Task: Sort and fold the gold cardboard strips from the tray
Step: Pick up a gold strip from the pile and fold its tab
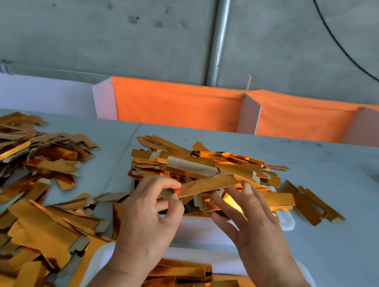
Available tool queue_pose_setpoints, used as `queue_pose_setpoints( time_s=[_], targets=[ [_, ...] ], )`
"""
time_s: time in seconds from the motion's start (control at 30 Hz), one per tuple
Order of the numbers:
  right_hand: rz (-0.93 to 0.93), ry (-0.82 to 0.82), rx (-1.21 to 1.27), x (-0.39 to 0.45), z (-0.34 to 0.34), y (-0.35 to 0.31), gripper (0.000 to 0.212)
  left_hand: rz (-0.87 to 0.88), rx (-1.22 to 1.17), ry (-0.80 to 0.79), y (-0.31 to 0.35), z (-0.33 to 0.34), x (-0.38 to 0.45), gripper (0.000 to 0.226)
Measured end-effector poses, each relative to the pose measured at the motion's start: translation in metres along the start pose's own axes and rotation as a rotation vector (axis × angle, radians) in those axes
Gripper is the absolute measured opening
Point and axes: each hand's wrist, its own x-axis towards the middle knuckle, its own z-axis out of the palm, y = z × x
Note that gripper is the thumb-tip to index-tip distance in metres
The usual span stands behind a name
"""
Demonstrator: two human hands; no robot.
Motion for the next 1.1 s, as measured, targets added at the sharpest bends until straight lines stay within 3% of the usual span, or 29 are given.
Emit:
queue_pose_setpoints(
  time_s=[0.13,0.27,0.37,0.6,0.77,0.87,1.0,1.1],
  targets=[
    [-0.022,0.031,0.081,0.003,-0.008,-0.001,0.062,0.045,0.045,-0.058,0.000,-0.001,0.001,0.028],
    [0.056,-0.084,0.071,0.005,-0.010,-0.006,0.027,0.004,0.070,-0.095,-0.004,-0.004,0.002,0.039],
    [0.086,-0.126,0.014,0.005,-0.009,-0.004,0.019,-0.051,0.081,-0.108,-0.008,-0.005,0.003,0.044],
    [0.055,-0.097,-0.085,0.001,-0.006,-0.007,0.027,-0.078,0.211,-0.178,-0.015,-0.007,0.005,0.050],
    [0.016,-0.095,-0.185,-0.002,0.001,-0.013,0.048,-0.107,0.240,-0.186,-0.016,-0.007,0.008,0.051],
    [0.010,-0.132,-0.263,-0.004,0.004,-0.014,0.040,-0.130,0.242,-0.205,-0.014,-0.010,0.009,0.046],
    [0.016,-0.110,-0.282,-0.005,0.002,-0.012,0.029,-0.079,0.316,-0.249,-0.003,-0.009,0.005,0.015],
    [0.019,-0.090,-0.291,-0.003,0.001,-0.010,0.028,0.052,0.496,-0.370,0.002,-0.003,0.000,0.060]
  ],
)
